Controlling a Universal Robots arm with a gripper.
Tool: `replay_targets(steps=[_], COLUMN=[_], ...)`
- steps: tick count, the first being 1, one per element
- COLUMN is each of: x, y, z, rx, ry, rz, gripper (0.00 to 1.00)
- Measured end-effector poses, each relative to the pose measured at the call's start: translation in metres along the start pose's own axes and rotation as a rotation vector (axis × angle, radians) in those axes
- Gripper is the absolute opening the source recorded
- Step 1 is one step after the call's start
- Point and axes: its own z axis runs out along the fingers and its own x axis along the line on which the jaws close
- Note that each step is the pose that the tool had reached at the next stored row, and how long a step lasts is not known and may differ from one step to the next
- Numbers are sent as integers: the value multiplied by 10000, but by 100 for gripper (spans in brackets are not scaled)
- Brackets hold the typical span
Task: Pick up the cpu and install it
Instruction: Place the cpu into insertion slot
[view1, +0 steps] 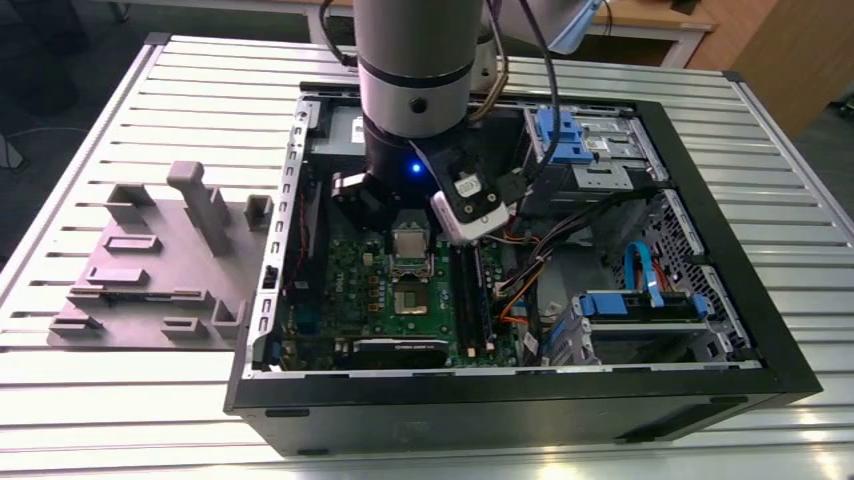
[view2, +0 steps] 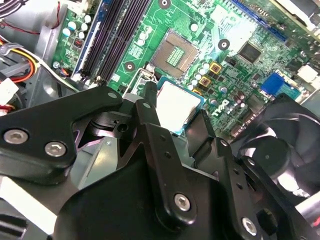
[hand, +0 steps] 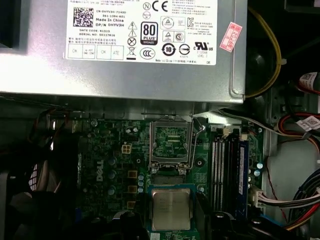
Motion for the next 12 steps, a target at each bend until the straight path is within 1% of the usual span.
replay_targets(steps=[2, 8, 10, 12], x=[2, 5, 5, 6], y=[-1, -2, -2, -4], z=[27, 86, 106, 131], rx=[43, 259, 320, 365], ry=[0, 3, 4, 1], rz=[-3, -10, -12, -13], gripper=[47, 47, 47, 47])
